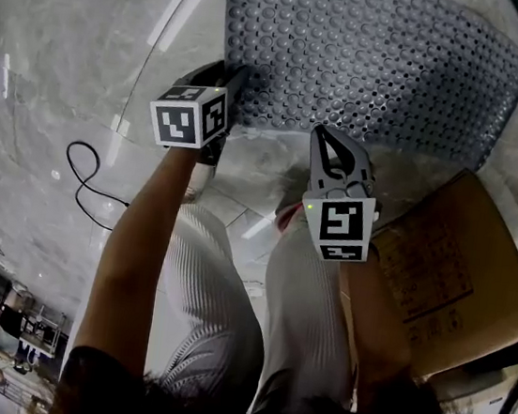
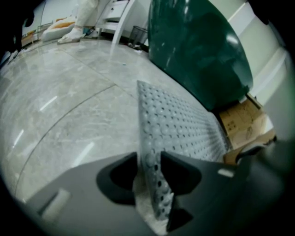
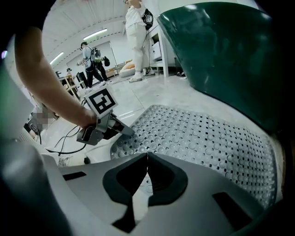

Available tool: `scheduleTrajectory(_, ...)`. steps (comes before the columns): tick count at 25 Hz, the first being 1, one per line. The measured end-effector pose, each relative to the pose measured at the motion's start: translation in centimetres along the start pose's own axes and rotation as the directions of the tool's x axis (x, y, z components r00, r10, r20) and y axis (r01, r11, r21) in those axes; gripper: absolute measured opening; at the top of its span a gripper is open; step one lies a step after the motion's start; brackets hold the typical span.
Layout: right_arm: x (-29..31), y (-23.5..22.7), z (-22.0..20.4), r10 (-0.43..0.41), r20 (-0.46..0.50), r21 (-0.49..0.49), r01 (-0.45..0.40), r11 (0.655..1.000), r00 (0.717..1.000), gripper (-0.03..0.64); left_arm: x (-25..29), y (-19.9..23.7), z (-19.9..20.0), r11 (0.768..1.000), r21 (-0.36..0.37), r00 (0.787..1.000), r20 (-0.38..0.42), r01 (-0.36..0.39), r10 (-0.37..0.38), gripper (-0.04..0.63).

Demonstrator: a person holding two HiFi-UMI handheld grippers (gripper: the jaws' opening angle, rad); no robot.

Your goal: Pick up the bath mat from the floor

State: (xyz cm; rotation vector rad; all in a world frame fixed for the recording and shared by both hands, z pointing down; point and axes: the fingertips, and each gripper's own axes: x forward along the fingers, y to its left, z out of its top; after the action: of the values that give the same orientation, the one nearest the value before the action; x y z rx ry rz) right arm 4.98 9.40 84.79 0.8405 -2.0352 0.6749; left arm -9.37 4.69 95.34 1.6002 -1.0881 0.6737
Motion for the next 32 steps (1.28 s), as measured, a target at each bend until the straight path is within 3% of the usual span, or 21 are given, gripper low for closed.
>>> scheduleTrajectory(5, -0.1, -0.8, -0.3, -0.006, 0.023, 0.025, 0.006, 1.000, 1.000, 0.000, 0.0, 0.0, 0.1, 0.999, -0.030, 0.999, 0.024, 0.032, -0.031, 0.166)
scheduleTrajectory(10, -0.4, -1.3, -0.8, -0.009, 0.038, 0.048, 0.007, 0.999, 0.999, 0.000, 0.5, -1.4, -0.2, 0.998, -0.015, 0.998, -0.005, 0.064, -0.064, 0.152)
scheduleTrajectory(13, -0.7, -1.5, -1.1, -0.013, 0.044, 0.066, 0.010, 0.998, 0.999, 0.000, 0.6, -0.9, -0.2, 0.996, -0.077, 0.999, 0.001, 0.049, -0.050, 0.146)
scheduleTrajectory(15, -0.8, -1.5, -1.3, -0.017, 0.047, 0.074, 0.013, 0.997, 0.999, 0.000, 0.5, -0.3, -0.3, 0.996, -0.087, 0.999, -0.017, 0.030, -0.031, 0.086)
scheduleTrajectory(16, -0.8, -1.5, -1.3, -0.019, 0.048, 0.076, 0.016, 0.997, 0.999, 0.000, 0.5, -0.1, -0.2, 0.997, -0.078, 0.999, -0.030, 0.018, -0.021, 0.048)
scheduleTrajectory(22, -1.9, -2.0, -1.2, -0.041, 0.043, 0.086, 0.037, 0.996, 0.998, 0.000, -0.2, -0.9, 0.2, 1.000, -0.021, 0.998, -0.069, -0.002, 0.000, 0.028)
scheduleTrajectory(32, -7.4, -2.6, 3.4, -0.105, 0.050, 0.097, 0.100, 0.990, 0.993, 0.000, -4.6, -6.5, 2.9, 0.991, 0.107, 0.992, -0.112, 0.076, -0.064, 0.025)
